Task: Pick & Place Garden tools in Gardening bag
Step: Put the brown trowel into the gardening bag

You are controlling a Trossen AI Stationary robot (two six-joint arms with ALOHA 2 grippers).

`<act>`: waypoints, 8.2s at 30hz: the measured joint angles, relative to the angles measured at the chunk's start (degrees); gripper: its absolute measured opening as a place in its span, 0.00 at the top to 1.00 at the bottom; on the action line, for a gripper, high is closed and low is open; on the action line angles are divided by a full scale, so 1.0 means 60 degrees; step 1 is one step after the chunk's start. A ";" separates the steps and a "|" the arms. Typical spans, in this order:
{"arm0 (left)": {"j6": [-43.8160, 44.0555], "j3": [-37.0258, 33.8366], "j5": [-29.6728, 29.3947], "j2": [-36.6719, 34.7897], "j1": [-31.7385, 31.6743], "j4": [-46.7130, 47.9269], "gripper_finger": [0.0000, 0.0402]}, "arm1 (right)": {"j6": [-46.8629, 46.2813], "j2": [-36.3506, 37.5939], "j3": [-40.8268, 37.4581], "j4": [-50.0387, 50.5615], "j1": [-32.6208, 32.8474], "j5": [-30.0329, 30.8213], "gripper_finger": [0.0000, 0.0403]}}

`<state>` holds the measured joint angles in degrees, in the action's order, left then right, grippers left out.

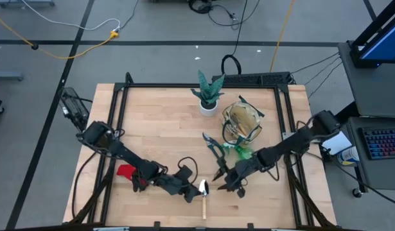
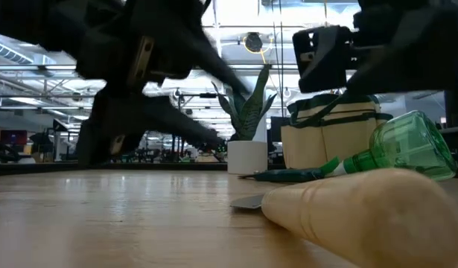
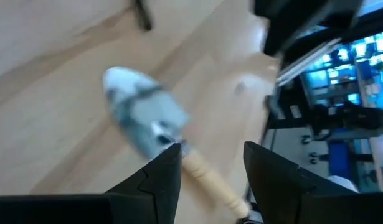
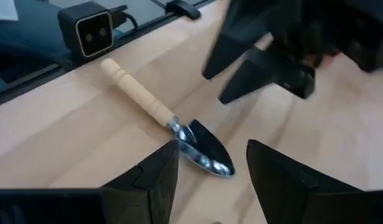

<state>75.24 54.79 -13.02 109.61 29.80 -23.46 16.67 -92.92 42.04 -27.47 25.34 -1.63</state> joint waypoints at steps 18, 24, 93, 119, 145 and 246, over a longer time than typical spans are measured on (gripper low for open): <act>0.0820 -0.0001 0.0303 0.0489 -0.0088 0.0917 0.56 | 0.2017 -0.2350 0.0058 -0.1952 0.0176 0.0004 0.63; 0.0625 0.0021 0.0615 0.0695 -0.0327 0.0280 0.56 | 0.2443 -0.2366 0.0168 -0.1933 0.0169 0.0005 0.60; -0.6526 -0.0009 0.2124 -0.0376 -0.0707 0.1241 0.56 | -0.1012 -0.1591 0.1190 -0.0124 -0.0543 -0.0199 0.74; -1.1242 -0.0016 0.1405 -0.0482 -0.1101 0.1396 0.56 | -0.8623 -0.2016 0.1198 0.0184 0.1509 0.1524 0.47; -1.2417 -0.0001 0.2916 0.0502 -0.0822 -0.1766 0.56 | -1.0090 -0.2012 0.1206 -0.0123 0.1735 0.1761 0.48; -1.0162 0.2636 0.3176 0.1539 -0.3526 0.1942 0.81 | -0.2313 -0.0209 0.1206 0.5334 0.0074 0.4037 0.59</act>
<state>14.26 70.61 6.04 118.84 8.64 -11.81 2.80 -94.17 49.28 4.53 25.78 22.59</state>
